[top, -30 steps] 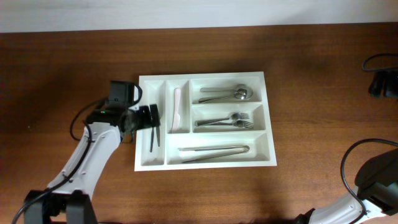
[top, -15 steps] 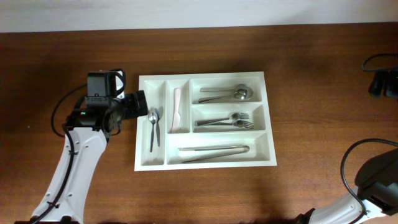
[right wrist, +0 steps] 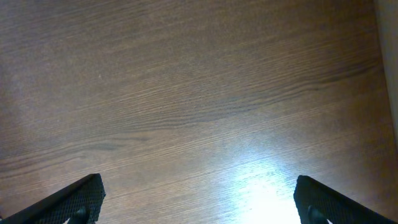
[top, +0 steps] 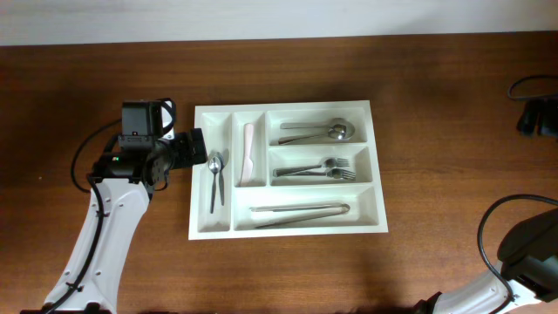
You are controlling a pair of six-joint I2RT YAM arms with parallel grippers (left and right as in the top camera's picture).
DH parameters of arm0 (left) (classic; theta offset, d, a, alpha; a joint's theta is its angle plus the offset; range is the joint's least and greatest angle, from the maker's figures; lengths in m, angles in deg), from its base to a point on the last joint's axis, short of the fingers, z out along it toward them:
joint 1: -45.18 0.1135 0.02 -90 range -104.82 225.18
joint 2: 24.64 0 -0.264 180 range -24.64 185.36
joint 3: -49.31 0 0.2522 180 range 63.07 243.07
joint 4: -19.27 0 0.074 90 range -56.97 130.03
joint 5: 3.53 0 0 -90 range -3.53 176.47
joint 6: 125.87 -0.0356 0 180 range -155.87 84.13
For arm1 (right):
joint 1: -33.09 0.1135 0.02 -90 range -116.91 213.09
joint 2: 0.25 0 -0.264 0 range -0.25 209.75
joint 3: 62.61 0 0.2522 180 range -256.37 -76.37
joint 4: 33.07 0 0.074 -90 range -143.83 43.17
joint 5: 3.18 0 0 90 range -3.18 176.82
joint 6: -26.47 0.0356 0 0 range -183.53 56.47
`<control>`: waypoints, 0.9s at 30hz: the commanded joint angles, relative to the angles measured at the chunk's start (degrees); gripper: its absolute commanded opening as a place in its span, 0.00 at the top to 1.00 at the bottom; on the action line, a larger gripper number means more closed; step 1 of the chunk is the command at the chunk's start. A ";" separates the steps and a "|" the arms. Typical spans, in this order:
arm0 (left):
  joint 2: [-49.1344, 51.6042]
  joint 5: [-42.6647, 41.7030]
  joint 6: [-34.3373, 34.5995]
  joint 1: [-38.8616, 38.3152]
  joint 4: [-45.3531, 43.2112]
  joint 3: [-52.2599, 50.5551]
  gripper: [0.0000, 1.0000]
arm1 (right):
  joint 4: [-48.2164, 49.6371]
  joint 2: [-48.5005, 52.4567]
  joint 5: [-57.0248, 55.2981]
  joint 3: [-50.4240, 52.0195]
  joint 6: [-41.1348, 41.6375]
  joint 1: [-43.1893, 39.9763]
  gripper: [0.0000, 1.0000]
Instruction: Pack container
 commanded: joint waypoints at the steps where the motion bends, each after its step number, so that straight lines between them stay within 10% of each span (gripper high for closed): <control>1: -2.19 0.22 -1.44 0.31 -0.04 1.22 0.01 | 0.00 -0.09 -0.09 -0.02 0.46 -0.37 0.01; 27: -13.00 2.67 -6.01 0.31 5.11 3.41 0.01 | 0.00 -0.09 -0.09 -0.02 0.44 -0.37 0.01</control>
